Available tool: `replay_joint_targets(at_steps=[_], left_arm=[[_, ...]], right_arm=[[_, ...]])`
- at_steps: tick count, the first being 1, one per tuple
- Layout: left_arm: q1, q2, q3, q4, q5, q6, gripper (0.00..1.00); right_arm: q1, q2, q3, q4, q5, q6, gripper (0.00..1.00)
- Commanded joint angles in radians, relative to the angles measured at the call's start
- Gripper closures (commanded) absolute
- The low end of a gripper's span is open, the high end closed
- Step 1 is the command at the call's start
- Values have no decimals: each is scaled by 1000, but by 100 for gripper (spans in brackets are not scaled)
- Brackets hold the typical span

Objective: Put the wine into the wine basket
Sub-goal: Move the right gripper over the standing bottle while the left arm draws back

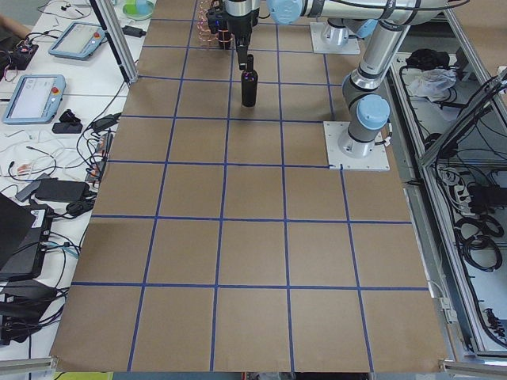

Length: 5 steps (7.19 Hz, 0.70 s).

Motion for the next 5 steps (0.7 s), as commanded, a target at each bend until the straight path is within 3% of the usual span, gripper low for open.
replay_joint_targets(at_steps=[1, 4, 5], left_arm=[[0, 1, 0, -9, 4, 0, 0], [0, 1, 0, -9, 8, 3, 0], [0, 1, 0, -10, 9, 3, 0]], right_arm=[[2, 20, 9, -2, -2, -15, 0], [2, 35, 14, -1, -1, -30, 5], [2, 37, 14, -1, -1, -53, 15]])
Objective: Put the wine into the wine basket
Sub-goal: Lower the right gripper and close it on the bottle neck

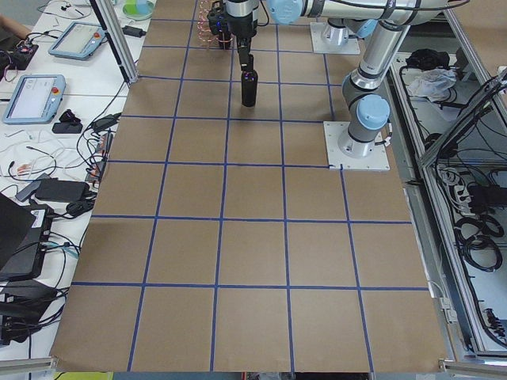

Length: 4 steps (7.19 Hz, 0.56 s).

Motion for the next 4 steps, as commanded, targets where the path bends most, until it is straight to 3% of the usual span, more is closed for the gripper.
replay_joint_targets(at_steps=[1, 2, 3, 4], left_arm=[[0, 0, 0, 2, 1, 0, 0], [0, 0, 0, 1, -2, 0, 0], [1, 0, 0, -1, 4, 6, 0], [0, 0, 0, -1, 3, 8, 0]], right_arm=[[-2, 2, 2, 0, 2, -22, 36], [-2, 1, 10, -1, 2, -20, 67], [-2, -1, 10, -1, 2, -17, 88], [-2, -1, 12, -1, 4, -17, 89]])
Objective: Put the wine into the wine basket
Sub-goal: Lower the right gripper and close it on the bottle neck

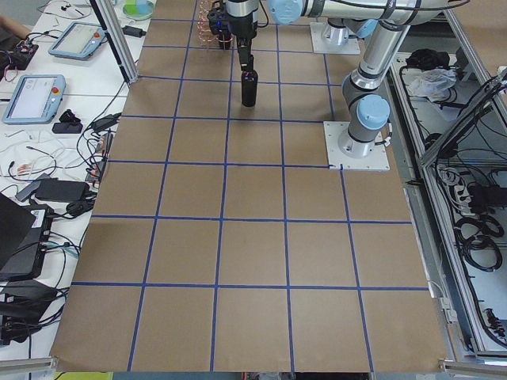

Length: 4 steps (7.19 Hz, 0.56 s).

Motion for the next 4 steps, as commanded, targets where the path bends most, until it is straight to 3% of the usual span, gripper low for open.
replay_joint_targets(at_steps=[1, 4], left_arm=[[0, 0, 0, -1, 2, 3, 0], [0, -2, -2, -1, 10, 3, 0]], right_arm=[[0, -1, 2, -2, 15, 4, 90], [0, -4, 1, -6, 17, 8, 90]])
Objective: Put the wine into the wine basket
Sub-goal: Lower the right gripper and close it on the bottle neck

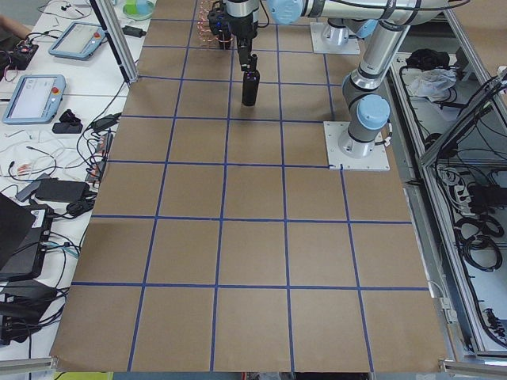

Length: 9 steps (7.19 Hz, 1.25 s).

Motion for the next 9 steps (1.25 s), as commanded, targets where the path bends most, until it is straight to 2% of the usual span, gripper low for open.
replay_joint_targets(at_steps=[1, 2, 3, 6, 7, 8, 9], left_arm=[[0, -1, -1, 0, 10, 0, 0], [0, -1, -1, 0, 11, 0, 0], [0, -1, -2, 0, 13, 0, 0], [0, -1, -2, 0, 11, 0, 0], [0, -1, -2, 0, 13, 0, 0], [0, -1, -2, 0, 11, 0, 0], [0, -1, -4, 0, 11, 0, 0]], right_arm=[[0, 1, 0, -9, 2, 1, 89], [0, 5, 1, -23, -1, 1, 27], [0, 4, 1, -23, -2, 3, 10], [0, -1, 12, -18, 1, 1, 10], [1, 2, 14, -12, 1, 1, 13], [2, 2, 14, -12, 5, -5, 24], [2, 2, 14, -9, 11, -7, 40]])
